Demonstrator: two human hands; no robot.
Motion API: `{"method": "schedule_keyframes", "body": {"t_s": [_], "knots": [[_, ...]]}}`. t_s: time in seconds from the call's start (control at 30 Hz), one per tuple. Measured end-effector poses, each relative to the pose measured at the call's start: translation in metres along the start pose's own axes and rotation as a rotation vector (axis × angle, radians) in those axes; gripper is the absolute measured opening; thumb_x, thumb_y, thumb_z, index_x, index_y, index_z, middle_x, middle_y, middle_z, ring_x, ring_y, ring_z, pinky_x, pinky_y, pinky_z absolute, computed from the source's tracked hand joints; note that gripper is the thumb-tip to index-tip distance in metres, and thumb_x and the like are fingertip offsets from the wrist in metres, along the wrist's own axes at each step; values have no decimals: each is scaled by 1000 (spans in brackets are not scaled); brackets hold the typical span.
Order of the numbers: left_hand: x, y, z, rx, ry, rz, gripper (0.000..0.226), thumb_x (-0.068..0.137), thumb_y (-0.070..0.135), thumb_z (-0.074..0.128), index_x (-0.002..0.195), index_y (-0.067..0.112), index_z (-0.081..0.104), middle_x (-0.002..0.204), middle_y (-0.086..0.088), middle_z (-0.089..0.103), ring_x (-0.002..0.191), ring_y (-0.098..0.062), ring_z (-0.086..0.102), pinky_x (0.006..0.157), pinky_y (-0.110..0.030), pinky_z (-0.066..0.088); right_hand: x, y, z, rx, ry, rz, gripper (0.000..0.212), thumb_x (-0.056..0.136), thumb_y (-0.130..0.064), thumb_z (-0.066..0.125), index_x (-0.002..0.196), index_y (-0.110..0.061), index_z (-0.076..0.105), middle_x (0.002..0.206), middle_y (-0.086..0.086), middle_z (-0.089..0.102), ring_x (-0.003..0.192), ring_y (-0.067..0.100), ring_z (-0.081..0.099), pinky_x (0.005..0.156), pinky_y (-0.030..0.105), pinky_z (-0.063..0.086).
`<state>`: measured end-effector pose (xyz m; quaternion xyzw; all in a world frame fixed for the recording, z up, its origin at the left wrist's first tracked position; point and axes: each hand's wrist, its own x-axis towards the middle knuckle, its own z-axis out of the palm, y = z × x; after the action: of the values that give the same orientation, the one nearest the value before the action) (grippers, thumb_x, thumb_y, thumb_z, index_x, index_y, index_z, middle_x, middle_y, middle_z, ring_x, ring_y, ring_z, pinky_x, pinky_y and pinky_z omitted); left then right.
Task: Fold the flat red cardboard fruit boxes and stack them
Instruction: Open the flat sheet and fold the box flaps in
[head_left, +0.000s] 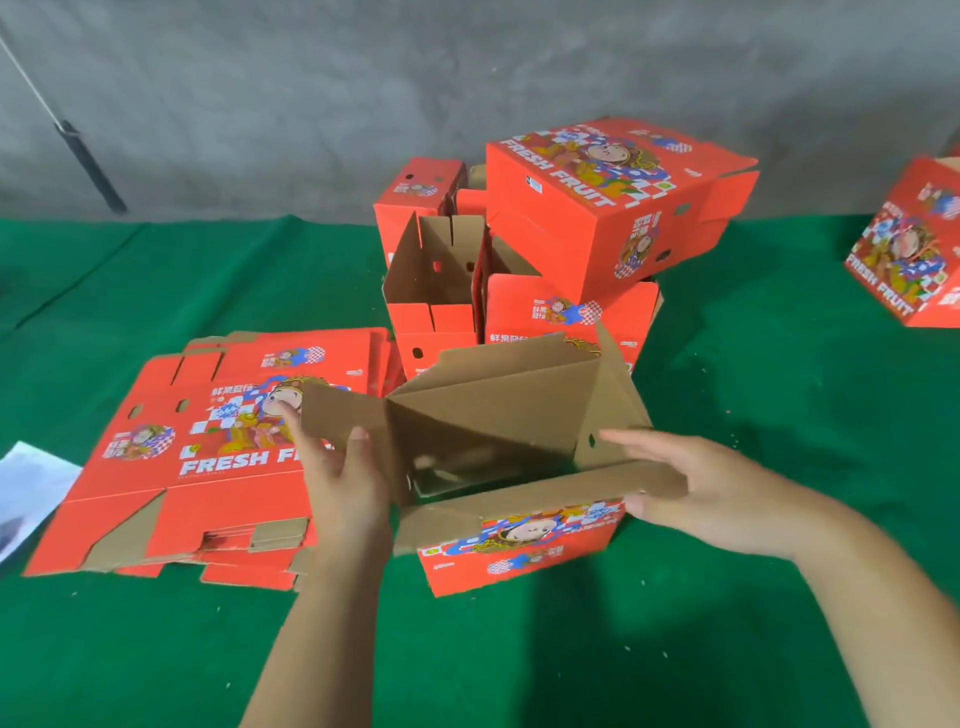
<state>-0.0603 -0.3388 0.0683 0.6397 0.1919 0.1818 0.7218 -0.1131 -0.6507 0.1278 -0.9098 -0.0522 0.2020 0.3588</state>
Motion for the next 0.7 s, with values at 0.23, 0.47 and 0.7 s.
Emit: {"method": "schedule_keyframes", "body": {"t_s": [0.23, 0.47, 0.7], "knots": [[31, -14, -12, -5, -58, 104, 97, 100, 4, 50, 161, 39, -17, 139, -10, 64, 95, -15, 65, 95, -40, 55, -1, 9, 12, 498, -149, 32, 97, 66, -50, 81, 146, -67, 28, 154, -41, -2, 126, -21, 46, 91, 19, 55], [43, -17, -9, 123, -227, 170, 43, 101, 4, 44, 128, 26, 69, 131, -5, 71, 114, 0, 66, 100, -22, 51, 21, 19, 33, 737, 434, 51, 76, 66, -42, 88, 135, -42, 57, 138, -11, 59, 108, 6, 69, 71, 39, 64], [21, -35, 4, 368, -449, 489, 54, 97, 38, 68, 148, 25, 54, 142, 13, 52, 138, 0, 45, 114, -17, 32, 54, 15, 71, 194, 550, 301, 118, 77, -50, 84, 159, -30, 2, 158, -5, 34, 135, 21, 53, 101, 50, 53]]}}
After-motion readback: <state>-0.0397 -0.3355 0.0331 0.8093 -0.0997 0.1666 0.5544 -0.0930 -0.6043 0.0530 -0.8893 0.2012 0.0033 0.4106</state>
